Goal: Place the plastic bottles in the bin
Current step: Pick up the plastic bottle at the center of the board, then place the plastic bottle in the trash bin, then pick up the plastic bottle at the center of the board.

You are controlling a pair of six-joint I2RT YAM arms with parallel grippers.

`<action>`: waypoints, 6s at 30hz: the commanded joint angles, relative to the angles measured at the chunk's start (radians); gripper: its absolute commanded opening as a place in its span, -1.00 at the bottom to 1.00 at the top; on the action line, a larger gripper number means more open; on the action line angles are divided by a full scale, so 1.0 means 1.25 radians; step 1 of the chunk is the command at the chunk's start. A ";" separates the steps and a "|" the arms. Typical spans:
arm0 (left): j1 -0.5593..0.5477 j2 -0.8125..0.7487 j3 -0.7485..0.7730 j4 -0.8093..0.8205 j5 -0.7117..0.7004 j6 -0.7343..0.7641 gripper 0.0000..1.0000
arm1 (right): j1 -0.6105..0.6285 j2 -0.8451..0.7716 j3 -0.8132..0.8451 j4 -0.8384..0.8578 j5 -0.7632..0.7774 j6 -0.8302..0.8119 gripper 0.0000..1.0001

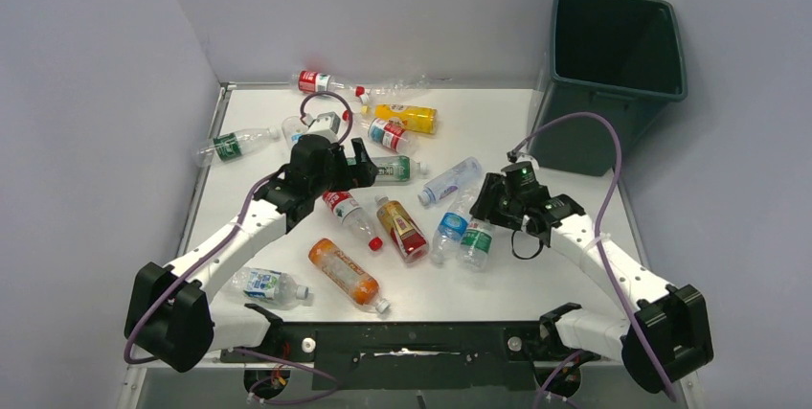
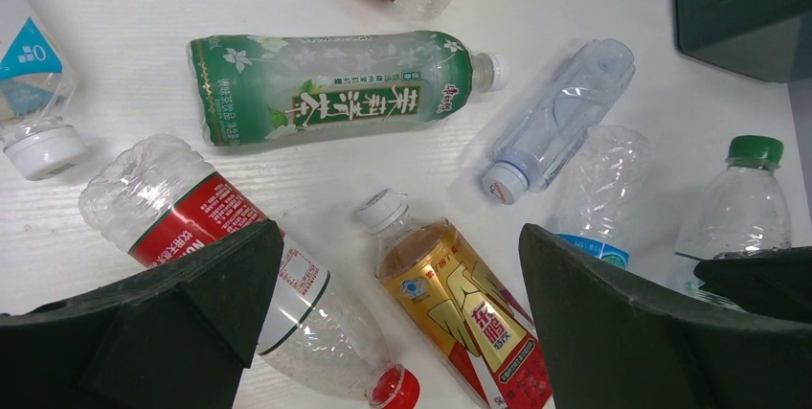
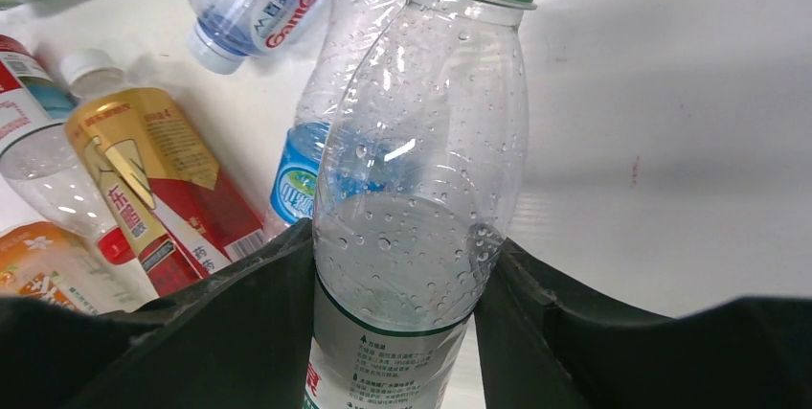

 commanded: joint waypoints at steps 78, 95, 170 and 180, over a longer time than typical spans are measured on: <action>-0.006 -0.047 0.056 -0.038 0.007 0.033 0.95 | -0.163 0.137 0.705 0.219 -0.059 -0.375 -0.15; -0.007 -0.065 0.068 -0.066 -0.002 0.031 0.95 | -0.514 0.147 0.765 0.333 -0.178 -0.277 -0.10; -0.047 -0.026 0.104 -0.134 0.058 0.057 0.95 | 0.410 -0.131 -0.132 0.387 0.159 -0.159 0.95; -0.048 -0.015 0.084 -0.139 0.122 -0.001 0.95 | 0.408 -0.103 -0.128 0.377 0.141 -0.184 0.96</action>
